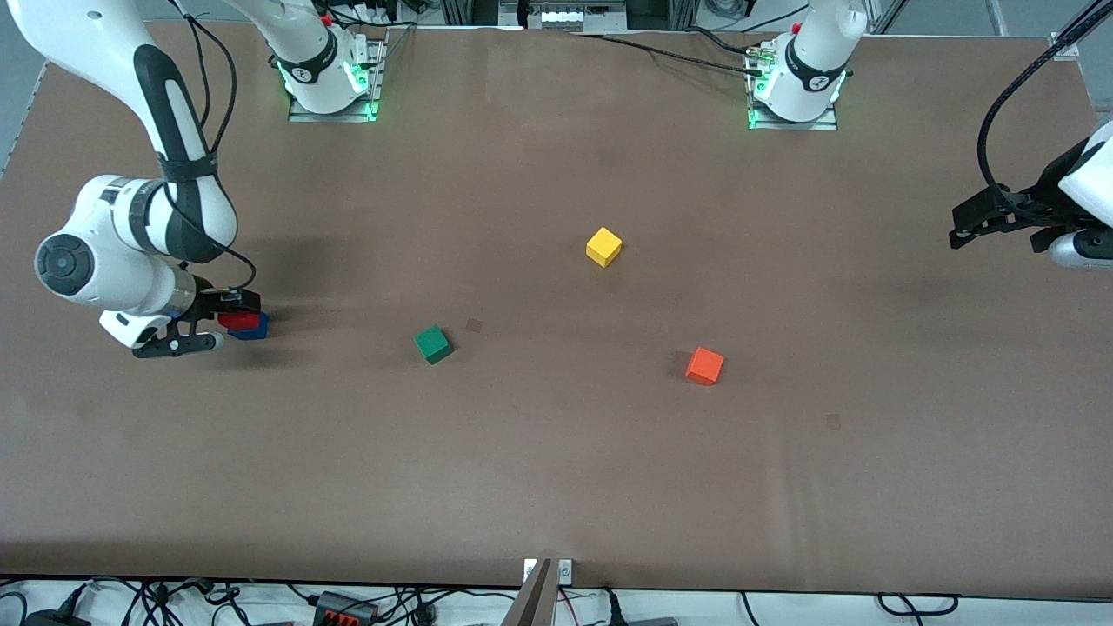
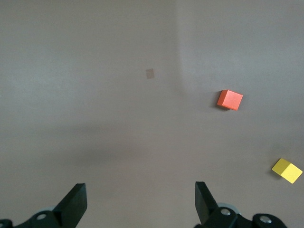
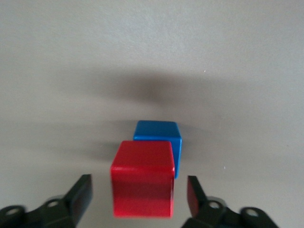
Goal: Pass red block to right arm, stack on blue
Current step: 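Open the right gripper and raise it away from the stack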
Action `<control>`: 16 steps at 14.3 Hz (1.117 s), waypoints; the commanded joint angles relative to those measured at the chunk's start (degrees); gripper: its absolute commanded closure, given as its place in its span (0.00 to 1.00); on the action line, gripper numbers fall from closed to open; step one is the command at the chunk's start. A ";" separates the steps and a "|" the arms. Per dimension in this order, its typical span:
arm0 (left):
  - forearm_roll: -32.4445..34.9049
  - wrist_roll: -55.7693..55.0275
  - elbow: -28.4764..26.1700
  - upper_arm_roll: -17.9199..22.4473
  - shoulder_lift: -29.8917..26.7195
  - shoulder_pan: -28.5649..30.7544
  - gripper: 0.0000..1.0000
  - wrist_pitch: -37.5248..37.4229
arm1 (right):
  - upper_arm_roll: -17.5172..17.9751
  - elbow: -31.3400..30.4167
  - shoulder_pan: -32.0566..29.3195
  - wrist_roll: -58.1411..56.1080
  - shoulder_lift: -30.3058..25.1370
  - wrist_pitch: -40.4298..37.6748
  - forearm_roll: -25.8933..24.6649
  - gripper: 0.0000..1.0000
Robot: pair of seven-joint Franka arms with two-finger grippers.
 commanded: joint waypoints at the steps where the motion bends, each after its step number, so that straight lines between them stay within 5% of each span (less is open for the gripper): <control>1: 0.42 0.00 0.50 -0.45 -0.24 0.22 0.00 -0.67 | 0.09 8.94 0.03 2.65 -1.64 -14.07 0.83 0.00; 6: 1.31 -0.09 0.59 -1.42 -0.24 0.04 0.00 -0.76 | 0.26 21.18 1.87 9.34 -4.61 -29.67 0.83 0.00; 11: 1.13 0.18 0.76 -1.42 -0.06 0.48 0.00 -0.76 | 0.18 21.81 2.76 11.55 -12.79 -30.65 -0.31 0.00; 16: 0.96 -0.35 0.85 -1.42 -0.06 0.57 0.00 -2.07 | -0.17 28.31 1.97 10.93 -12.54 -32.15 -0.23 0.00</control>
